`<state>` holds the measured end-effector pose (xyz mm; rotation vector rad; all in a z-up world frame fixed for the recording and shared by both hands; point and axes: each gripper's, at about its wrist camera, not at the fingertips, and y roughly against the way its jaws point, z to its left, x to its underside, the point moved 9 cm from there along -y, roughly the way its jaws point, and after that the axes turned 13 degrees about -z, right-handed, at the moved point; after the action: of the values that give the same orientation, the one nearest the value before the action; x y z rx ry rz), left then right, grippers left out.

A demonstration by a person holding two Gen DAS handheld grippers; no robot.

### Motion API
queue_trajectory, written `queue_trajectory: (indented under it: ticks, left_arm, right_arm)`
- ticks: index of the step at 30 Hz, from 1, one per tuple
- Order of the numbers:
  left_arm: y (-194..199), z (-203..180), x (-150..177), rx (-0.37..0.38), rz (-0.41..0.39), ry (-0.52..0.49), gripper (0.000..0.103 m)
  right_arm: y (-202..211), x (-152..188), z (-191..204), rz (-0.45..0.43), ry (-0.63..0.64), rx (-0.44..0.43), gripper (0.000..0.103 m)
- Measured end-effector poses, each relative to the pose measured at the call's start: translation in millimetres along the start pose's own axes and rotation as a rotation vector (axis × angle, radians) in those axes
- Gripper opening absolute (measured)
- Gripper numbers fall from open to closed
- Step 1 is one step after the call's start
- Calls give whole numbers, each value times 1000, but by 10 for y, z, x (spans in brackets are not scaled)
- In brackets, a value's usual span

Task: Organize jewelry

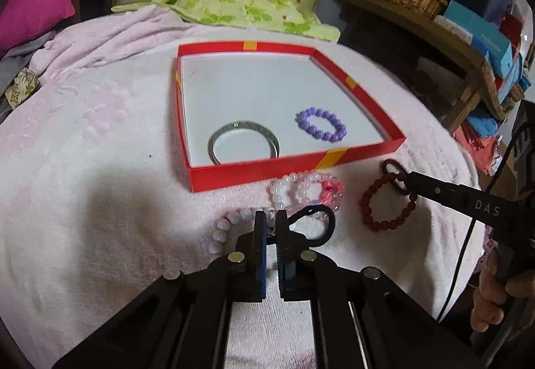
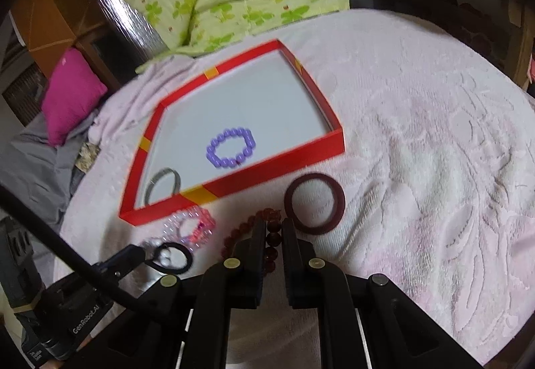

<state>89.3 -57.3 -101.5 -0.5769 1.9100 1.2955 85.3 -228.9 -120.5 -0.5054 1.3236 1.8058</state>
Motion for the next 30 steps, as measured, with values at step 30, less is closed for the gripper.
queue_trajectory:
  ticks: [30]
  left_arm:
    - [-273,-122,152,-2,77,-42,36]
  right_arm:
    - [58,-16,3,-1,-36,-52,10]
